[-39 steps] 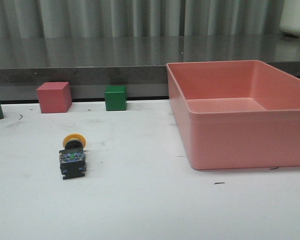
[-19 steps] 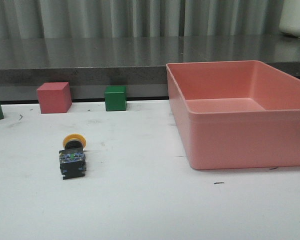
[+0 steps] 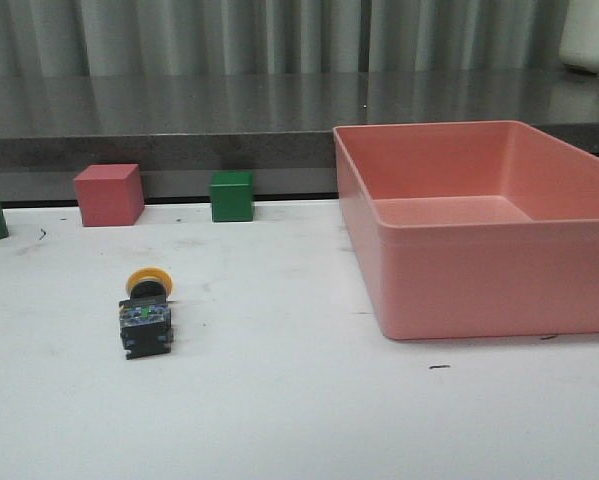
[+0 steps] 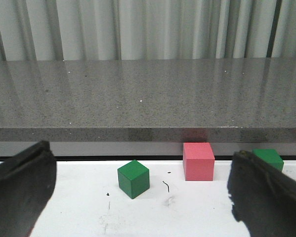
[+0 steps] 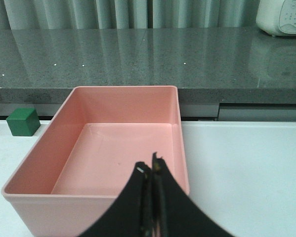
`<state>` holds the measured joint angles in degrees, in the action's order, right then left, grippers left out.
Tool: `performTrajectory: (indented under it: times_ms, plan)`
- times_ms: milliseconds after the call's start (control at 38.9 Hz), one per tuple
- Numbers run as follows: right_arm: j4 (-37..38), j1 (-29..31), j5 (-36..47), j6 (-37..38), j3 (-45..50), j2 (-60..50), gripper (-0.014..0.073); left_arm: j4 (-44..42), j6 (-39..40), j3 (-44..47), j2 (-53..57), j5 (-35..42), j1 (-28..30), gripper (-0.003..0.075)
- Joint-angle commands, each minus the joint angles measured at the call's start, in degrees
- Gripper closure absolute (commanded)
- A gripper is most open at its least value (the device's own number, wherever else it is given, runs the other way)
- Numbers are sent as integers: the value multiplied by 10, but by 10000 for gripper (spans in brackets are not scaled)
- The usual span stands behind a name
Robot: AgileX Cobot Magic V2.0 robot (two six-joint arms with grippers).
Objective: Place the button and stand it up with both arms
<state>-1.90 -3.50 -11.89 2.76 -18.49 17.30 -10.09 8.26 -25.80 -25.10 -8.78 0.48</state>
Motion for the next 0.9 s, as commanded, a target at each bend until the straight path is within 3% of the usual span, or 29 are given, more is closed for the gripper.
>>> performTrajectory:
  times_ms: [0, 283, 617, 771, 874]
  plan:
    - [5, 3, 49, -6, -16, 2, 664, 11, 6, -21, -7, 54, 1, 48]
    - [5, 3, 49, -6, -16, 2, 664, 11, 6, -43, -84, 59, -39, 48]
    - [5, 3, 49, -6, -16, 2, 664, 13, 6, -101, -291, 67, -218, 48]
    - [5, 3, 49, -6, -16, 2, 664, 59, 6, -164, -403, 26, -280, 48]
    - [5, 3, 49, -6, -16, 2, 664, 82, 6, -222, -473, -31, -290, 48]
